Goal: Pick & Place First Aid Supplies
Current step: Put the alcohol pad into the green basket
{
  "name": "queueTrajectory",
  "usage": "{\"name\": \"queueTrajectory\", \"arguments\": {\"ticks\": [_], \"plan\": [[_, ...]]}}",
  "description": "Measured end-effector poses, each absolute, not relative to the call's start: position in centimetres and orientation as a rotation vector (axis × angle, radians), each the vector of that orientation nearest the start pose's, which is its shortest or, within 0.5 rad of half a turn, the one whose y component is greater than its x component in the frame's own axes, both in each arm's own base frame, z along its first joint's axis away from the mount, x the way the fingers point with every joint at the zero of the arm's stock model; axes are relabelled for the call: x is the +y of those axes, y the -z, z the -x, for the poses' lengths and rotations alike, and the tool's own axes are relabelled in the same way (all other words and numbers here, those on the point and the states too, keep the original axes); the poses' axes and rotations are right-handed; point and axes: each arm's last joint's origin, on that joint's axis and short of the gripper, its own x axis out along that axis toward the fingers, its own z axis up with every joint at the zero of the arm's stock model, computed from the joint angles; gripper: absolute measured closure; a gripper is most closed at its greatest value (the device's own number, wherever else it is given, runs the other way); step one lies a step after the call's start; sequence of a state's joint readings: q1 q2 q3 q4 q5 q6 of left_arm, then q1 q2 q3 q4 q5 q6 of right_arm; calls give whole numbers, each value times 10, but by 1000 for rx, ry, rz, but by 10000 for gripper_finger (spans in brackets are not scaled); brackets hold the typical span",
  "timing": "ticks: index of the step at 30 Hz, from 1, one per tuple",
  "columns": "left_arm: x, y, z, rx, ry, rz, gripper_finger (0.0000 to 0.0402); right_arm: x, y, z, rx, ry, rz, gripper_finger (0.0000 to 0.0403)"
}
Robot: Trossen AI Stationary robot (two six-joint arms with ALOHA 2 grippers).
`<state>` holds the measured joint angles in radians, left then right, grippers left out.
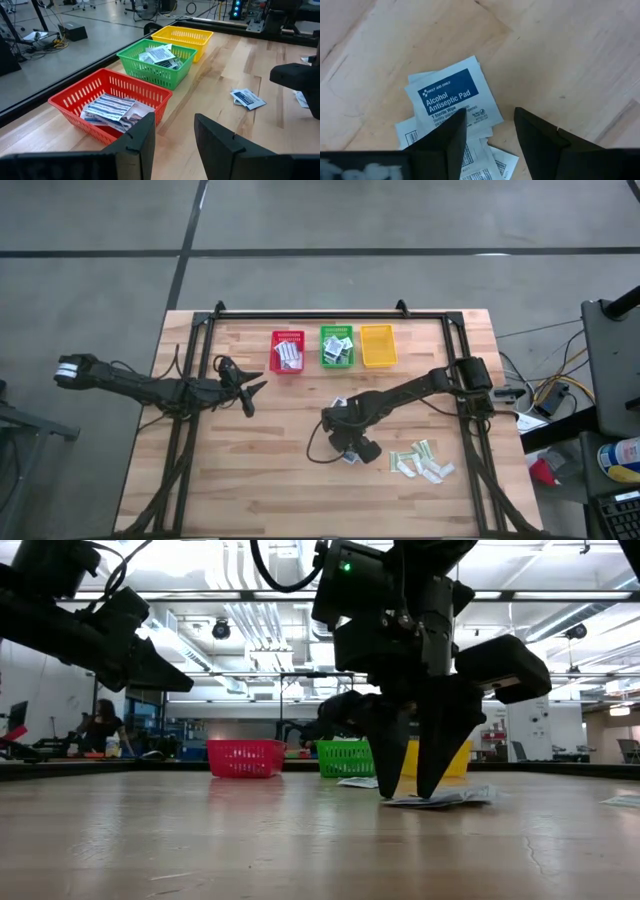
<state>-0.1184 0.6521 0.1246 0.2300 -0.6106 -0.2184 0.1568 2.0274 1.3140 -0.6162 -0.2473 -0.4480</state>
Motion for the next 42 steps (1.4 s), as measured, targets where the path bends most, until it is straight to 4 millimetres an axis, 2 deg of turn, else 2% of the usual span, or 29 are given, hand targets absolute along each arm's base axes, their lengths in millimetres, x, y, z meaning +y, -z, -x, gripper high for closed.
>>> {"name": "queueTrajectory", "arguments": {"ticks": [22, 34, 42], "plan": [[0, -165, -141, 215, -518, 149, 268, 71, -135, -380, 1239, -624, 341, 356], [0, -165, -141, 216, -517, 148, 268, 71, -134, -379, 1242, -613, 360, 392], [0, -165, -141, 215, -517, 148, 268, 71, -138, -381, 1255, -580, 390, 395]]}}
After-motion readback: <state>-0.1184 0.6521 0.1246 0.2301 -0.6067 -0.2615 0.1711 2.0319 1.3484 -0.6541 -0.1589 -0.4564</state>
